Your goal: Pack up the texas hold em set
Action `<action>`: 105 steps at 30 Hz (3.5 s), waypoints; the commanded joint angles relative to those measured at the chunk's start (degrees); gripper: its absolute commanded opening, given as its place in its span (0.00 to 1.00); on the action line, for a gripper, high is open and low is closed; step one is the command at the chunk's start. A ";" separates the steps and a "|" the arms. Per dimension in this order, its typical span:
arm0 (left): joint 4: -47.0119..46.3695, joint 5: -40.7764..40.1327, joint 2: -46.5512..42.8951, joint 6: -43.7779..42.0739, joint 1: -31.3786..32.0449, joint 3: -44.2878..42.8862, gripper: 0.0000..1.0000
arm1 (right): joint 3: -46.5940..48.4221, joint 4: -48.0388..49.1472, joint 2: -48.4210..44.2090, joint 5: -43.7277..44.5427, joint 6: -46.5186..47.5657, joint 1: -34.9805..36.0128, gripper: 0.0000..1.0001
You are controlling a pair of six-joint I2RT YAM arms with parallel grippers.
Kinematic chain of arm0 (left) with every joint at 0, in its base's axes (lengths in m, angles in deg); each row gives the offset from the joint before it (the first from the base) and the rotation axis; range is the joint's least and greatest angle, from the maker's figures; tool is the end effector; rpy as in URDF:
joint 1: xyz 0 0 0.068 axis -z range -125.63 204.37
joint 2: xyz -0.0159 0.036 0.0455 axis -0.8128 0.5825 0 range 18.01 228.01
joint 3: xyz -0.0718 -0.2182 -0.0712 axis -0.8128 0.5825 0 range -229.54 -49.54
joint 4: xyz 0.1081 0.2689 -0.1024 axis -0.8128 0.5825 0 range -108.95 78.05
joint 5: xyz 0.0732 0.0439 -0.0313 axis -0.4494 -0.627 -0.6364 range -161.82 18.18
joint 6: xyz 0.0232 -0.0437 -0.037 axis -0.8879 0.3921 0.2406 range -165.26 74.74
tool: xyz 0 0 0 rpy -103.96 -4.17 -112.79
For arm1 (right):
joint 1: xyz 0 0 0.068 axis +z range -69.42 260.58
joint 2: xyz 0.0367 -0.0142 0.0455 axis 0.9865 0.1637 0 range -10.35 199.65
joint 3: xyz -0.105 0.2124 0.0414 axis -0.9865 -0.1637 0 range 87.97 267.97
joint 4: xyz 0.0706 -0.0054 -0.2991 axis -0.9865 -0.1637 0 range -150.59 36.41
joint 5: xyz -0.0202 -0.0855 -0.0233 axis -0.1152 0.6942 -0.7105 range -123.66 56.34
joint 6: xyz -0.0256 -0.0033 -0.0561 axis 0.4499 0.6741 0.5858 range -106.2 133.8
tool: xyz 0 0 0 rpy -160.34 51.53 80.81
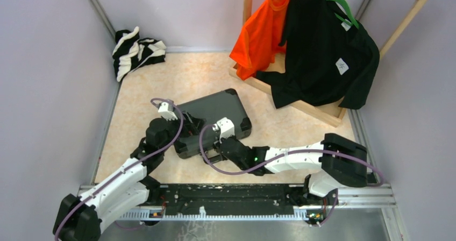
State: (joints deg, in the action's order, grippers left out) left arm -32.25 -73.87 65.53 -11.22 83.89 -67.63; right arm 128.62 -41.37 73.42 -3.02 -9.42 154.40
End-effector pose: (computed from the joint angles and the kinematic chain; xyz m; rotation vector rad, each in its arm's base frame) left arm 0.2317 -0.1293 0.1580 -0.1014 1.9149 -0.7301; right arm 0.1199 0.3277 0.1272 -0.5857 1.9802 0.4965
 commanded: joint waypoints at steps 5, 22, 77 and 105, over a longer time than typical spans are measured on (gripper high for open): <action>14.32 -3.23 -0.73 -0.73 -0.27 2.16 0.99 | 1.62 3.65 5.88 -0.98 -4.55 0.19 0.00; 13.33 -2.64 -0.07 -1.43 -0.47 2.76 0.99 | 1.48 5.43 3.33 -2.76 -3.37 -2.51 0.00; 10.85 2.23 9.73 -2.37 -1.57 3.65 0.99 | -1.80 12.29 17.83 -6.05 -8.99 -5.37 0.00; 10.09 3.44 8.28 -2.26 -1.72 3.97 0.99 | -3.43 8.16 2.95 -7.13 -7.23 -3.11 0.00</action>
State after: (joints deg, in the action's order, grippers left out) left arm -38.69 -71.53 71.61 -13.82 82.45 -67.93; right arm 126.93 -36.73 71.45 -8.07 -13.62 152.02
